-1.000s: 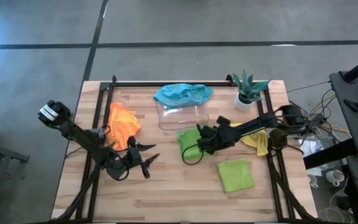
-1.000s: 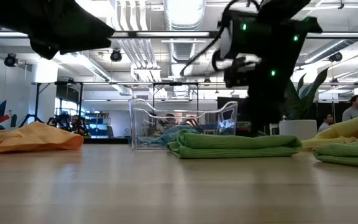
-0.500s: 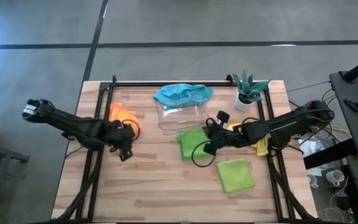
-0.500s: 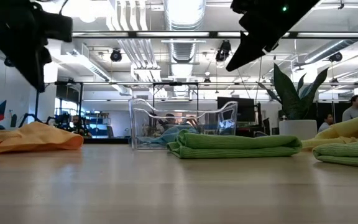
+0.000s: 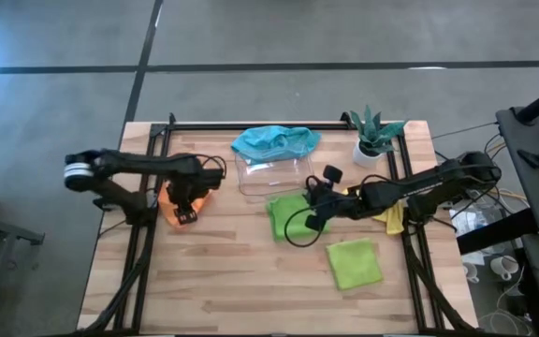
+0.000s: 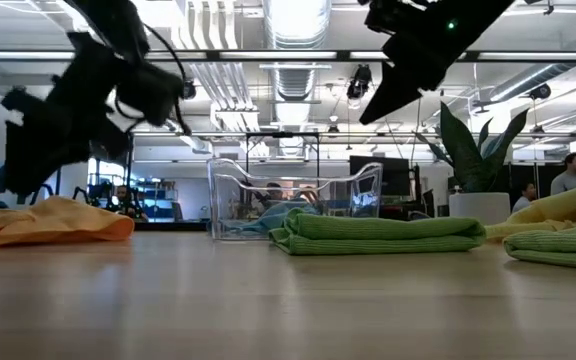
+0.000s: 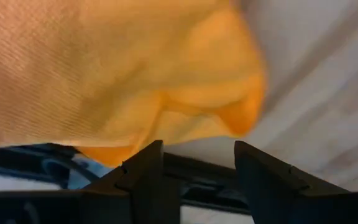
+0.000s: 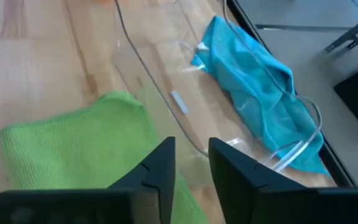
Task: Fold microfiber towels
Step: Fold the orange microfiber cloth
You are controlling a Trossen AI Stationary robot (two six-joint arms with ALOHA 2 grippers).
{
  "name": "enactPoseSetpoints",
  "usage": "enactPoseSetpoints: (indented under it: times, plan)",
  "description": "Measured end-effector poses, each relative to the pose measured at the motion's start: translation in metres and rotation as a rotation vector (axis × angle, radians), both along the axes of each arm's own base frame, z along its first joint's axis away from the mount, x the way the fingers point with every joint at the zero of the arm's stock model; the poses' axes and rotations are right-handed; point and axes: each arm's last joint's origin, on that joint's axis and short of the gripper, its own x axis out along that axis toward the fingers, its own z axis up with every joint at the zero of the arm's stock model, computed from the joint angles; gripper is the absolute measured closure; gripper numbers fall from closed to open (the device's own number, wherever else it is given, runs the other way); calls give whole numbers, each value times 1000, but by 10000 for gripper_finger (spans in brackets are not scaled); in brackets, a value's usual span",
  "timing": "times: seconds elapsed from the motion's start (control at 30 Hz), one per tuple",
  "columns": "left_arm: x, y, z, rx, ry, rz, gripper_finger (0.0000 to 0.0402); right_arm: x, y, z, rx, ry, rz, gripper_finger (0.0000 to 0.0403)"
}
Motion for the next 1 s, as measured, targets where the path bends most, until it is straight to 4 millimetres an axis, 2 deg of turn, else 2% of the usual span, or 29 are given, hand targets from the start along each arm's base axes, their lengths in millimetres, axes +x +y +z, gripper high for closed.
enactPoseSetpoints:
  times: [0.2, 0.4, 0.5, 0.73, 0.87, 1.0]
  plan:
    - [7, 10, -24, 34, 155, -69, 219, -3, 0, -3, 1, 33, -1, 292]
    - [11, 11, -32, 50, 135, -79, 230, -3, 0, -3, -5, 41, 4, 296]
    - [12, 9, -32, 42, 104, -77, 263, -3, 0, -3, -5, 42, 4, 301]
    - [-4, 4, -44, 25, 157, -64, 385, -4, 2, -4, 1, 39, 3, 300]
    - [-7, 0, -44, 13, 160, -36, 396, -5, 2, -4, 2, 47, 1, 303]
    - [-3, -10, -24, 2, 120, -19, 400, -5, 2, -5, 2, 56, -1, 304]
